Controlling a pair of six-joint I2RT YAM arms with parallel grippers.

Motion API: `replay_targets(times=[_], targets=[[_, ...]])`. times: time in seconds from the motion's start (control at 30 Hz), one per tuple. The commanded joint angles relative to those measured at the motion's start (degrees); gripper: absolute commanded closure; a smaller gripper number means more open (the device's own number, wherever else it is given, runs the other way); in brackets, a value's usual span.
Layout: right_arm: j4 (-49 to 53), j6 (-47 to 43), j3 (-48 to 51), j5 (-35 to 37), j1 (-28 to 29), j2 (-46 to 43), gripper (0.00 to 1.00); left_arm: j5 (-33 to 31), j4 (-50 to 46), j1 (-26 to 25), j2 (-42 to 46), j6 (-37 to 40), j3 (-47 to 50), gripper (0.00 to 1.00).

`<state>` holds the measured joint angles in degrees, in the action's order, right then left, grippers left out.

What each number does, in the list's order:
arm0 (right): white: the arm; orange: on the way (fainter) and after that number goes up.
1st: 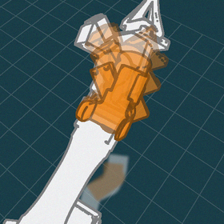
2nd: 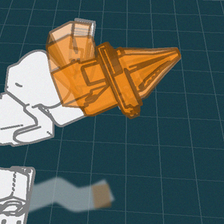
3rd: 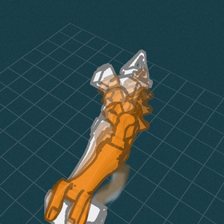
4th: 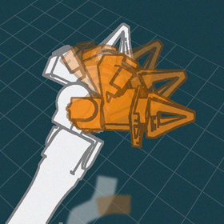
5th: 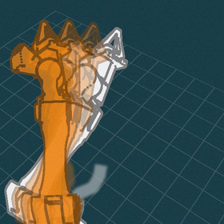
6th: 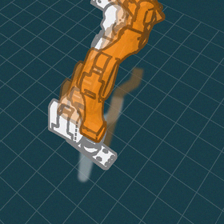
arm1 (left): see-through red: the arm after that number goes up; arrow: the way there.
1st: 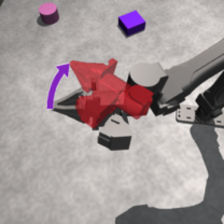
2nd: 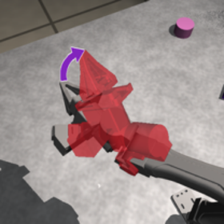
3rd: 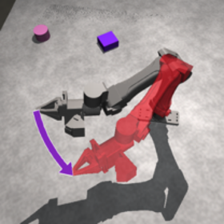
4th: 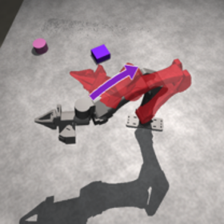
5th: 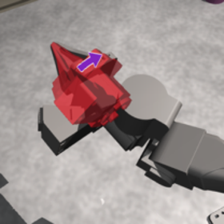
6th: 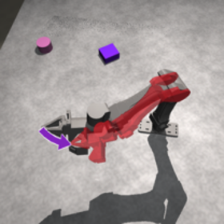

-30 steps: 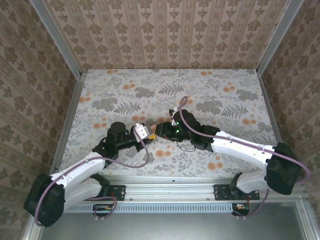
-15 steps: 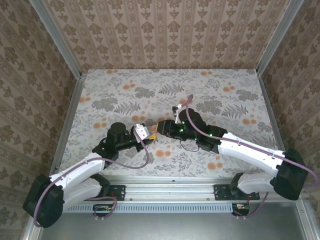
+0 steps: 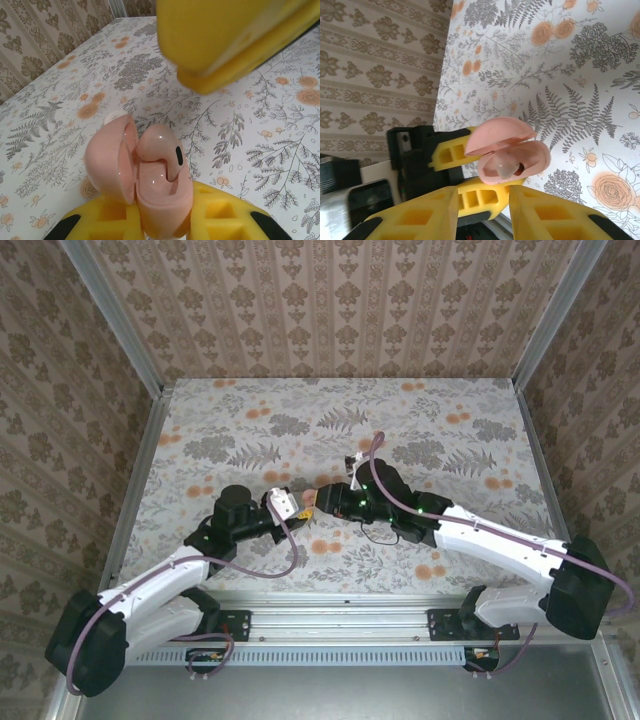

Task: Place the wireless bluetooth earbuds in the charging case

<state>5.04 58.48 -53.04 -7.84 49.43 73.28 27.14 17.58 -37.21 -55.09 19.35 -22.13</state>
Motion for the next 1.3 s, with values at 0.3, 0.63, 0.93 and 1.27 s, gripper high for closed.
replay_targets(times=[0.3,0.63,0.93,1.27], targets=[[-1.2,-1.7,-2.1,-1.9,-0.2,3.5,0.67,0.1,1.3,-0.7,1.7,0.9,0.1,1.00],[-2.9,-2.4,-3.8,-3.1,-0.2,5.6,0.70,-0.1,0.9,-0.7,1.9,0.9,-0.1,1.00],[-2.4,-3.3,-4.0,-2.9,-0.3,4.7,0.70,-0.3,0.8,-0.8,1.8,1.0,-0.2,1.00],[-3.7,-4.2,-5.2,-4.6,-0.3,6.0,0.69,-0.4,0.5,-1.0,2.0,1.0,0.0,1.00]])
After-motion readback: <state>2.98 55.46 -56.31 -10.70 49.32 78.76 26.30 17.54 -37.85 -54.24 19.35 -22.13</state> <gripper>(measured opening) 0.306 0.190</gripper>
